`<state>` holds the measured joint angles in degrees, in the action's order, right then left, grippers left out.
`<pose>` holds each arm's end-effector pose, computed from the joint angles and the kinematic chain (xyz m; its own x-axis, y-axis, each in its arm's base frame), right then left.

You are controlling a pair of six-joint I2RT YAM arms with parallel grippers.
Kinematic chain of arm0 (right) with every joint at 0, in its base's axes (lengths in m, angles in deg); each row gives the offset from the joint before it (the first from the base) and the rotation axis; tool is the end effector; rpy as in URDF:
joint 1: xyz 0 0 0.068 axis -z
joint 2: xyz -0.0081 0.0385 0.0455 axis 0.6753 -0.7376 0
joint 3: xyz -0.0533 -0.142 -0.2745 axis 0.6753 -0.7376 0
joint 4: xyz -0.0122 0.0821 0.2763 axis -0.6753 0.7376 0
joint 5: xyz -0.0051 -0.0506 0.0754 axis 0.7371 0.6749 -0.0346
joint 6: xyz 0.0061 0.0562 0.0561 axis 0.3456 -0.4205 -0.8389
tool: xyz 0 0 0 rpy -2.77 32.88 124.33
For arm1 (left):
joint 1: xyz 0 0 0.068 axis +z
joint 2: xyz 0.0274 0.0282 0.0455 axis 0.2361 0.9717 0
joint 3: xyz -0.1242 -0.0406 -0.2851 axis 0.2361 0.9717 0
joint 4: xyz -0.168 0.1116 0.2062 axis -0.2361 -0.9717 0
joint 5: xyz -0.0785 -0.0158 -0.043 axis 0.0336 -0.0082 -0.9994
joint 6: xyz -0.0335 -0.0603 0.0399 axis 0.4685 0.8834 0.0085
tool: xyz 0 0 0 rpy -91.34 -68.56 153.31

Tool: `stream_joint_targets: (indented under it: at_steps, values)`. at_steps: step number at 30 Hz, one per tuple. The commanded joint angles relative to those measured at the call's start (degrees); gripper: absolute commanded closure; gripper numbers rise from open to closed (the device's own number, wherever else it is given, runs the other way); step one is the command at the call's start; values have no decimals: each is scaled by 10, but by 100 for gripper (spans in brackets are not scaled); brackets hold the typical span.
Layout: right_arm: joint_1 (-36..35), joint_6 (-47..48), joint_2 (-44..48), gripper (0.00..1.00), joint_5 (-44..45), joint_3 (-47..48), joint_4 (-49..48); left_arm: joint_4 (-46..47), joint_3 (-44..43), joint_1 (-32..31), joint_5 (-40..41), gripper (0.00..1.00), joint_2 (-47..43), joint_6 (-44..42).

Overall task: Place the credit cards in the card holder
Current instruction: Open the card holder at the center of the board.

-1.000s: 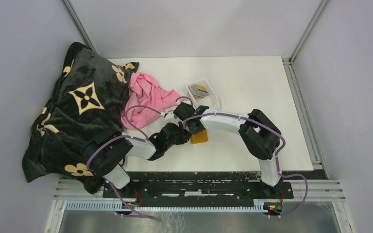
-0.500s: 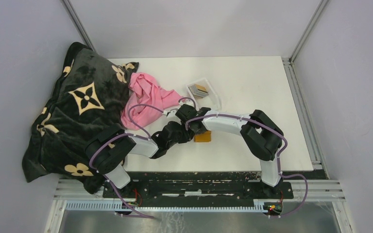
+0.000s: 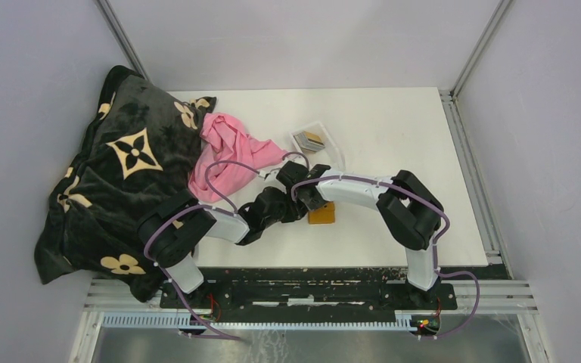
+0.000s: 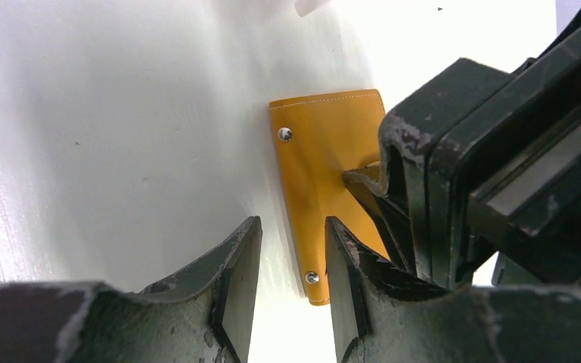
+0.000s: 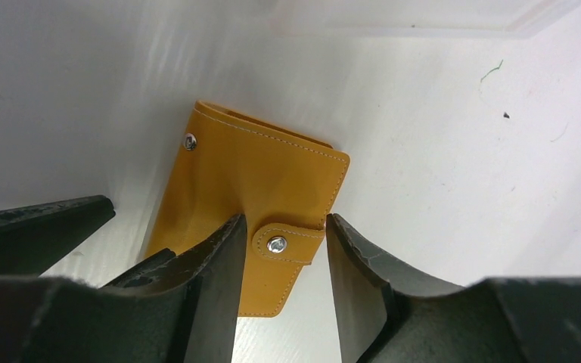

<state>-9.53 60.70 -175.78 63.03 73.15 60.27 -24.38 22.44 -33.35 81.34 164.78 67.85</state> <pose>0.2911 0.3169 0.1627 -0.7727 -0.4766 -0.4193 -0.3432 0.8693 -0.3558 0.2355 -0.2428 0.1190 -0.7243 -0.3133 -0.6142 0.1935 0.7626 -0.6172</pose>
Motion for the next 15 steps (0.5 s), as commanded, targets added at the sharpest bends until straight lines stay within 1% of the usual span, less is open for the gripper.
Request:
stream_joint_targets:
  at_steps: [1, 6, 15]
  values:
    - [2, -16, 36, 50, 3, -1, 24, -19, 9, -2, -23, 55, 15, -12]
    - [2, -27, 64, 50, -15, -19, 4, 1, 23, -2, -30, 55, 4, -10]
    - [2, -52, 76, 49, -16, -28, 22, 31, 25, -7, -53, 55, 23, -4]
